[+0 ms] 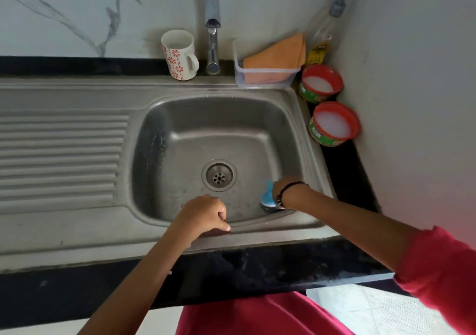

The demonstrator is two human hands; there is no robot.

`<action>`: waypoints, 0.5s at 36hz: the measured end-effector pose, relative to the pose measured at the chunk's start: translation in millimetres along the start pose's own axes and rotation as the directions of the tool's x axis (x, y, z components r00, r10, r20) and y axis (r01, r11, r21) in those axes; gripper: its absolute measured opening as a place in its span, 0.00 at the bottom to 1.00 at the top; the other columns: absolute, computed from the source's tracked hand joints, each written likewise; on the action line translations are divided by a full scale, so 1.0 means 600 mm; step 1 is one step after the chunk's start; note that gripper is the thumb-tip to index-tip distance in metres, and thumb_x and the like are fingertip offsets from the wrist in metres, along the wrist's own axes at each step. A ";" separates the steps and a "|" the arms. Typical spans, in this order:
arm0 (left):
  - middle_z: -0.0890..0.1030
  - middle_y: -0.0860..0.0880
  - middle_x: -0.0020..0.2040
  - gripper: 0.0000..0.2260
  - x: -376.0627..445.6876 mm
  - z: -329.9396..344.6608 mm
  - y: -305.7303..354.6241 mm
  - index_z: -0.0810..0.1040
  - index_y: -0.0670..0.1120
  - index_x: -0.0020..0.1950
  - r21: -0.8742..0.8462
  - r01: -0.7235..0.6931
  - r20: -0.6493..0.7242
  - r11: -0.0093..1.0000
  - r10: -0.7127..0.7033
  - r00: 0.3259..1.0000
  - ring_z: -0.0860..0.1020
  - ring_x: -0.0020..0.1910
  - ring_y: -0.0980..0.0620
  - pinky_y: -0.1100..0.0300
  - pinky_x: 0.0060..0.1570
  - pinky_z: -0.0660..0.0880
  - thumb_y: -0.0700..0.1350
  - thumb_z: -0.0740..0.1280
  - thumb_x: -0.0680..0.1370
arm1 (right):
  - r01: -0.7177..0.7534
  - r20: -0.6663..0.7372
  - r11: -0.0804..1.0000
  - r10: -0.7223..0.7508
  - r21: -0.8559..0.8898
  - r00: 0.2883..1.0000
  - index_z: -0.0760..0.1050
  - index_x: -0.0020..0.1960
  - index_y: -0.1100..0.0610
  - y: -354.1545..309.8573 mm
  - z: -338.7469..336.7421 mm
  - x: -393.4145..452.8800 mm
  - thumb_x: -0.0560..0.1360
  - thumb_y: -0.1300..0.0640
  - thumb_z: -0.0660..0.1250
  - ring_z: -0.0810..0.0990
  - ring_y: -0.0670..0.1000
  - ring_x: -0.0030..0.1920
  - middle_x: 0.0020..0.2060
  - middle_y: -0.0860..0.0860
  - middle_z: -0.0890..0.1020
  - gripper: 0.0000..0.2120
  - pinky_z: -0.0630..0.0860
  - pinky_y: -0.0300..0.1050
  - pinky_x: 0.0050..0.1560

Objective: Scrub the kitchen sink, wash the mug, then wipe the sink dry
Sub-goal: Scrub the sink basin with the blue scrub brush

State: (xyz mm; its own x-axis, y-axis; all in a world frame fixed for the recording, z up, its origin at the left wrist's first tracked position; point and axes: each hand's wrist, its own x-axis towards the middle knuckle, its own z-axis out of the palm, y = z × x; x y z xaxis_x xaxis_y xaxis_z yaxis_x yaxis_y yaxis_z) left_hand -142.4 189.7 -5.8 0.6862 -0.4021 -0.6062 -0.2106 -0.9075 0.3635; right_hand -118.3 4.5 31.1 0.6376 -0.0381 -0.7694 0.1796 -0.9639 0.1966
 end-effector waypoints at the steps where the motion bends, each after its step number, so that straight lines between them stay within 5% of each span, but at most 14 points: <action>1: 0.83 0.51 0.49 0.14 0.006 -0.003 0.002 0.81 0.47 0.52 0.003 -0.008 0.040 1.000 0.008 0.999 0.80 0.47 0.53 0.62 0.47 0.73 0.53 0.71 0.71 | 0.020 -0.016 1.000 -0.020 0.012 1.000 0.69 0.67 0.63 -0.009 0.001 0.004 0.80 0.57 0.56 0.75 0.57 0.62 0.64 0.58 0.74 0.18 0.73 0.47 0.61; 11: 0.79 0.51 0.42 0.17 0.080 -0.022 0.022 0.80 0.47 0.53 0.011 -0.059 0.353 0.998 0.051 0.934 0.75 0.41 0.54 0.60 0.43 0.70 0.56 0.72 0.70 | 0.053 -0.020 0.997 -0.052 0.060 0.998 0.70 0.66 0.63 0.066 -0.033 0.017 0.79 0.56 0.57 0.75 0.57 0.62 0.63 0.59 0.75 0.18 0.71 0.47 0.61; 15: 0.82 0.47 0.47 0.14 0.106 -0.025 0.035 0.79 0.46 0.55 -0.105 -0.103 0.381 0.989 0.136 0.915 0.77 0.38 0.57 0.56 0.52 0.75 0.52 0.70 0.73 | 0.038 -0.224 0.961 0.026 0.273 0.974 0.71 0.65 0.63 0.117 -0.077 0.032 0.79 0.53 0.58 0.75 0.58 0.61 0.62 0.60 0.76 0.19 0.71 0.44 0.57; 18: 0.82 0.46 0.49 0.12 0.127 -0.045 0.059 0.78 0.45 0.57 -0.188 -0.143 0.250 0.972 0.188 0.950 0.79 0.42 0.54 0.61 0.52 0.73 0.49 0.67 0.76 | 0.058 -0.403 0.883 0.154 0.466 0.902 0.71 0.63 0.63 0.168 -0.121 0.037 0.79 0.50 0.59 0.75 0.60 0.59 0.60 0.61 0.76 0.20 0.70 0.46 0.55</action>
State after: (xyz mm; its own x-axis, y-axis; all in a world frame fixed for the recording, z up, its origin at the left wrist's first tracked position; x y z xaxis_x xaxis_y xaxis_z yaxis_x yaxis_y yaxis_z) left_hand -78.8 130.0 -20.3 0.4380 -0.5833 -0.6841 -0.1724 -0.8013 0.5728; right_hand -31.8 -74.6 77.8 0.9046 -0.0765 -0.4194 -0.1540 -0.9760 -0.1542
